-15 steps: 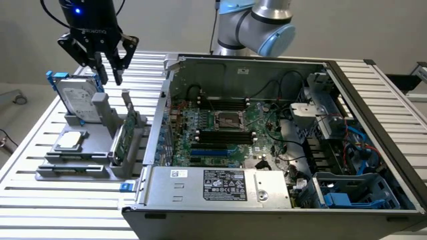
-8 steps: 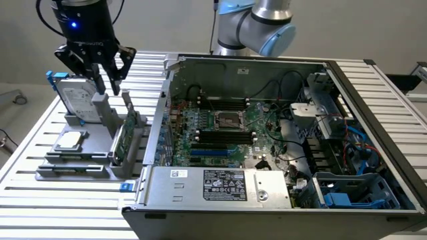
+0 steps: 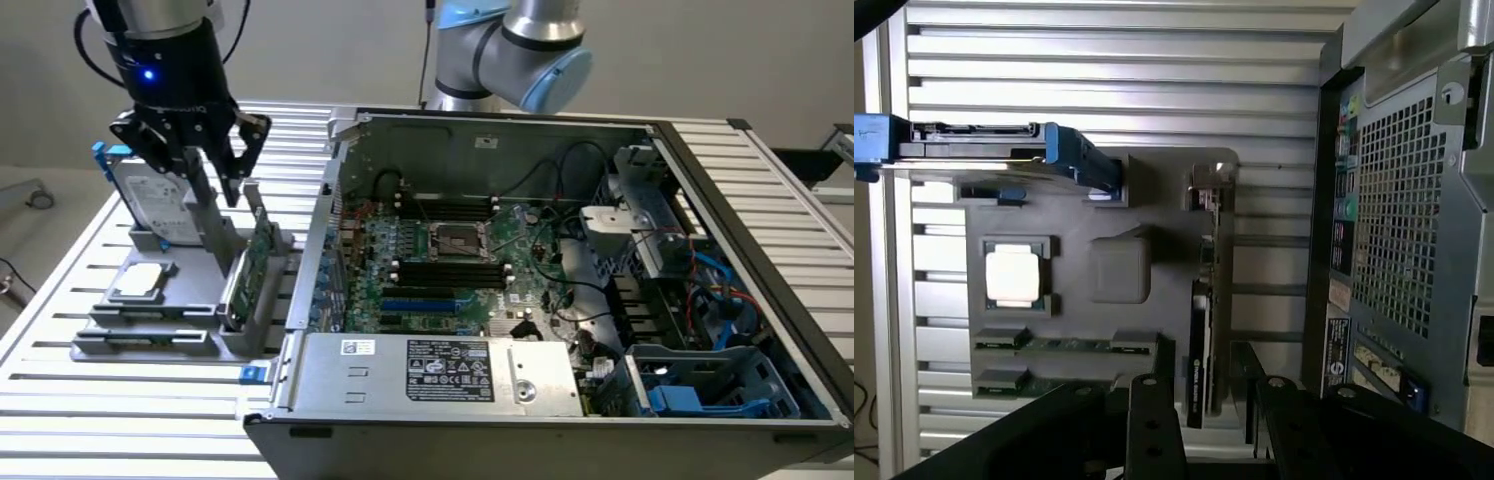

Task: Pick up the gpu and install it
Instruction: 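Pick up the gpu and move the gpu toward the slot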

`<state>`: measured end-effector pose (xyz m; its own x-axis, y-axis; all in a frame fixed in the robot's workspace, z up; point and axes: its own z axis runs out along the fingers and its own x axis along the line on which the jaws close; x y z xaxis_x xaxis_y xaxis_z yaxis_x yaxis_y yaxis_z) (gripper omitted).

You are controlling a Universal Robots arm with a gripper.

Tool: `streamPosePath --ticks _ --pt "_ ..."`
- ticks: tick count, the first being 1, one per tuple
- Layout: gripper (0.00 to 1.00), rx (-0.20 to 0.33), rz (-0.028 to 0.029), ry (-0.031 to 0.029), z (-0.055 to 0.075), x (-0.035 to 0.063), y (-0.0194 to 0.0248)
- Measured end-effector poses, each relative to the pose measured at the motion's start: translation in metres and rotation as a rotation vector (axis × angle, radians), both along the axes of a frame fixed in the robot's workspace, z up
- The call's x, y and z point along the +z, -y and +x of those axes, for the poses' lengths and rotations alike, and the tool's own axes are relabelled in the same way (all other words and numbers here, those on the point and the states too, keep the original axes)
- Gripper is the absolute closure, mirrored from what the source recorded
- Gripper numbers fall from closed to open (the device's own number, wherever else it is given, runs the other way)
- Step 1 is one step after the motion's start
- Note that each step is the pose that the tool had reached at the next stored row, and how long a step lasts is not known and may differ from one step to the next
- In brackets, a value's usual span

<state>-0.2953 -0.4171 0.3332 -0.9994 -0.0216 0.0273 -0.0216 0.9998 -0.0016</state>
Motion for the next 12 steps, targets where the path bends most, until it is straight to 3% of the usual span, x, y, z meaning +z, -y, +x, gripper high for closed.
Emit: streamPosePath --ticks 12 --pt "0.64 0.000 0.0000 0.0001 -0.001 -0.0218 0.0023"
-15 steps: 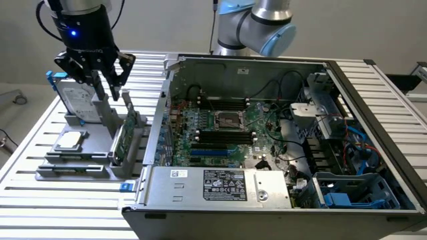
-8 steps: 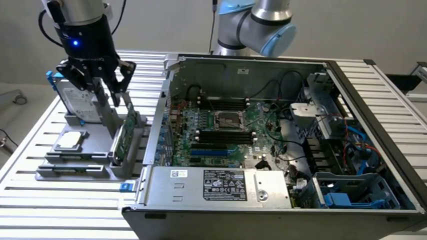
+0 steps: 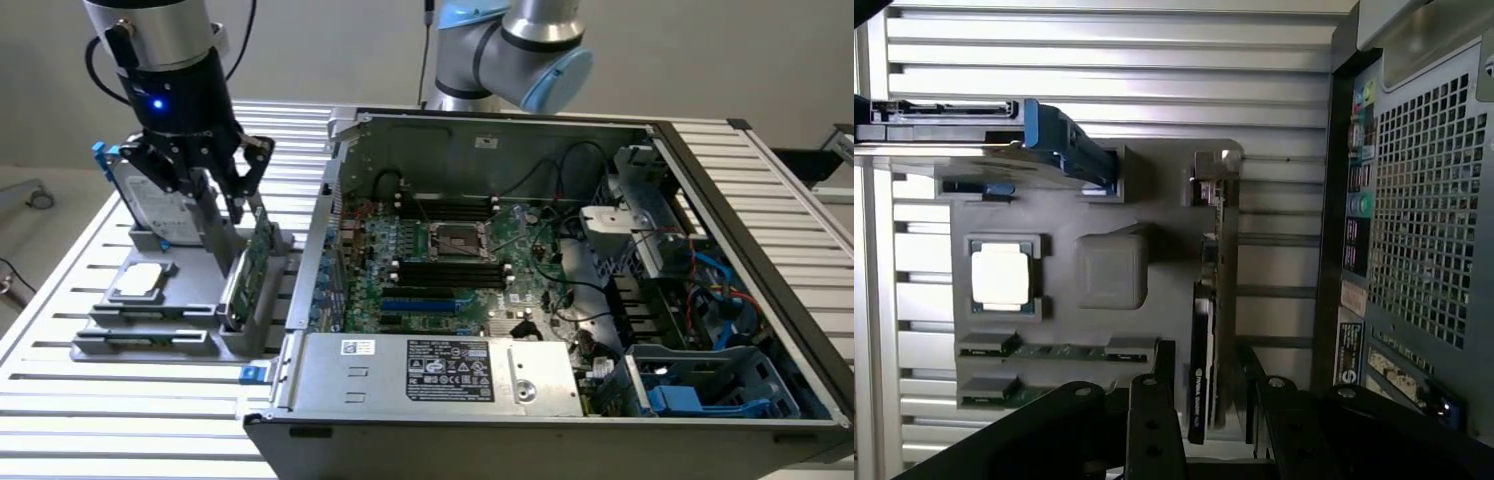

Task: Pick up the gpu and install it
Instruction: 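Pick up the gpu and move the gpu toward the slot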

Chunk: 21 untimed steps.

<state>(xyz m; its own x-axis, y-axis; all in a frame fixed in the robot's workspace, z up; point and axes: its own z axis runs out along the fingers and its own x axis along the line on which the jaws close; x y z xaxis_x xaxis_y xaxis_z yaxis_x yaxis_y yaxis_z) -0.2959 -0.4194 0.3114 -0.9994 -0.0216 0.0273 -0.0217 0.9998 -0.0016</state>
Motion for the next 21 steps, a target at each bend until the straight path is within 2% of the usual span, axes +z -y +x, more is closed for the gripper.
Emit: streamPosePath --ticks 7,15,21 --pt "0.64 0.000 0.0000 0.0000 0.000 -0.0127 0.0020" --pt "0.64 0.000 -0.0005 0.0004 0.000 -0.0272 0.0076" --pt "0.64 0.000 -0.0014 0.0041 0.000 -0.0374 0.0108"
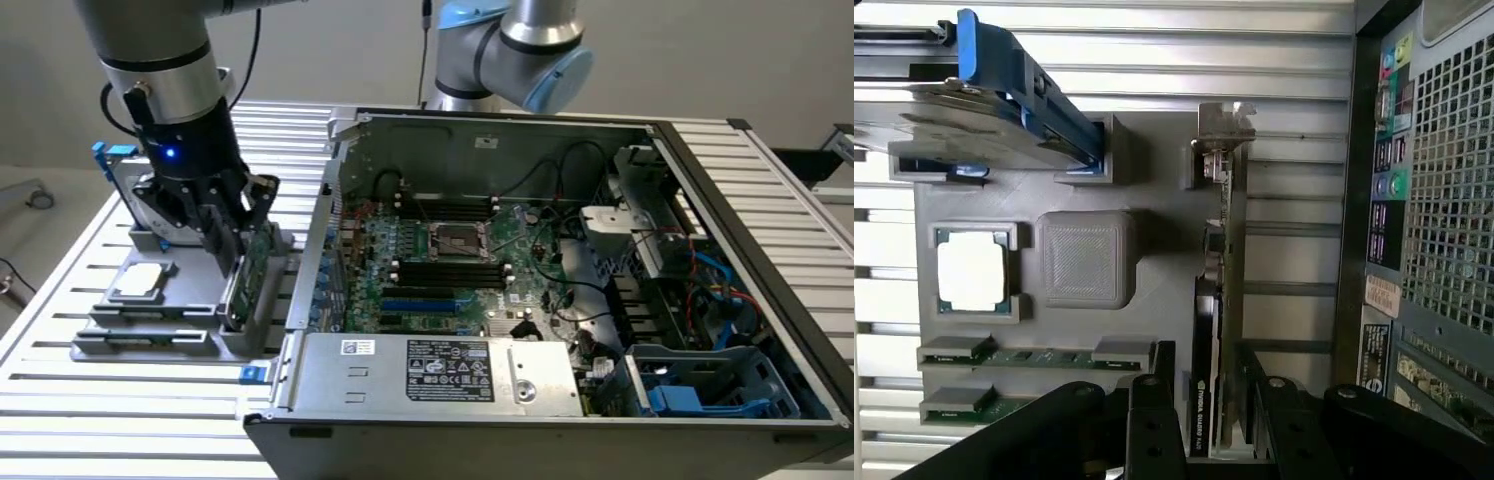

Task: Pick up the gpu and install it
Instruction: 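Pick up the gpu and move the gpu toward the slot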

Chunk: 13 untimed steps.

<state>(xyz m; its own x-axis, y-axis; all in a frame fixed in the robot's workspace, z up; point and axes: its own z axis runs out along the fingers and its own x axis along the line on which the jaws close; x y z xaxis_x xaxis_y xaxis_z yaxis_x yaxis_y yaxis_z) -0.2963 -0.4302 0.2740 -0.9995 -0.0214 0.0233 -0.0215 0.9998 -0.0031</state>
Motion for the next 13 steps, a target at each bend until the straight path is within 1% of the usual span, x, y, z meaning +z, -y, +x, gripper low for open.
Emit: streamPosePath --ticks 4,7,10,13 --pt "0.64 0.000 -0.0026 0.0072 0.000 -0.0059 0.0003" --pt "0.64 0.000 -0.0038 0.0092 0.000 -0.0113 0.0003" --pt "0.64 0.000 -0.0082 0.0109 0.000 -0.0161 0.0003" --pt "0.64 0.000 -0.0141 0.0128 0.000 -0.0202 0.0003"
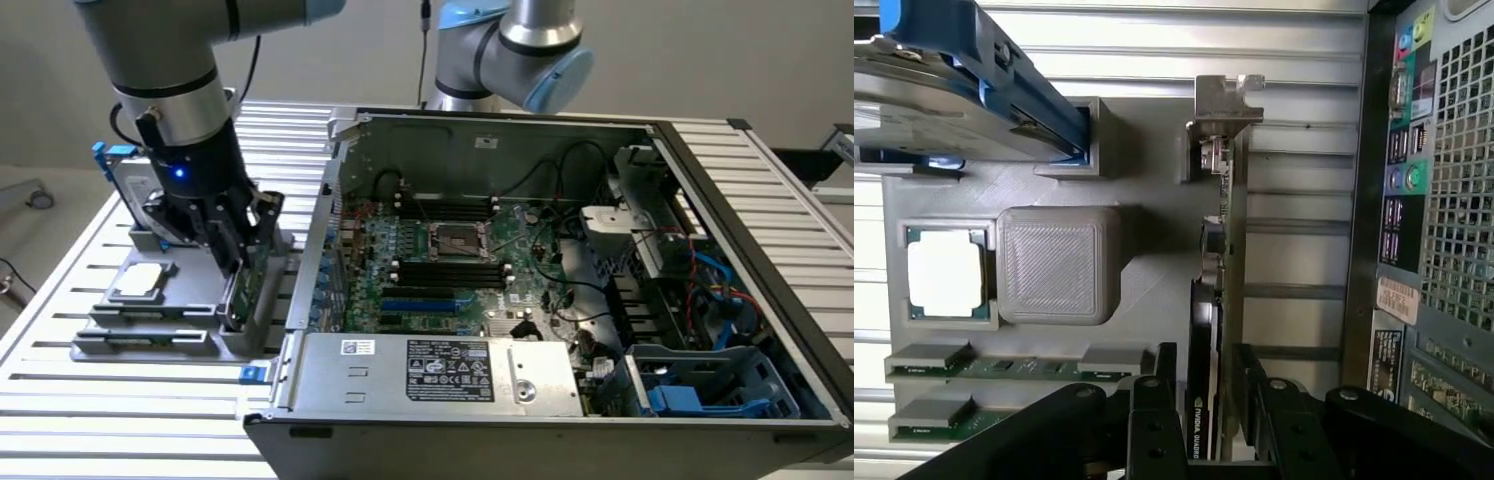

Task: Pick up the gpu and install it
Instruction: 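Pick up the gpu and move the gpu toward the slot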

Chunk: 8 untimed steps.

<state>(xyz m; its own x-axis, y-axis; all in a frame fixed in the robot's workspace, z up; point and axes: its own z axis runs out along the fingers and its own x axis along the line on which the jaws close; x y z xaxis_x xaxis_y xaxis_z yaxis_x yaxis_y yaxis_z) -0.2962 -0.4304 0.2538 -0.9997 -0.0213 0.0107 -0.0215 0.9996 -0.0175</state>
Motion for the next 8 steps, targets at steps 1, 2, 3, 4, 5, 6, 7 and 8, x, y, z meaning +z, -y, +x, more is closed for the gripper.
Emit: streamPosePath --ticks 1,2,3,4,5,6,7,8 --pt "0.64 0.000 -0.0021 0.0007 0.0000 -0.0013 0.0000" --pt "0.64 0.000 -0.0043 0.0016 0.0000 -0.0028 0.0000" --pt "0.64 0.000 -0.0060 0.0023 0.0000 -0.0042 0.0000" --pt "0.64 0.000 -0.0079 0.0033 0.0000 -0.0055 0.0000" --pt "0.64 0.000 -0.0094 0.0048 0.0000 -0.0066 0.0000" --pt "0.64 0.000 -0.0097 0.0068 0.0000 -0.0072 0.0000" --pt "0.64 0.000 -0.0099 0.0082 0.0000 -0.0074 0.0001" --pt "0.64 -0.001 -0.0099 0.0090 0.0000 -0.0075 0.0000"
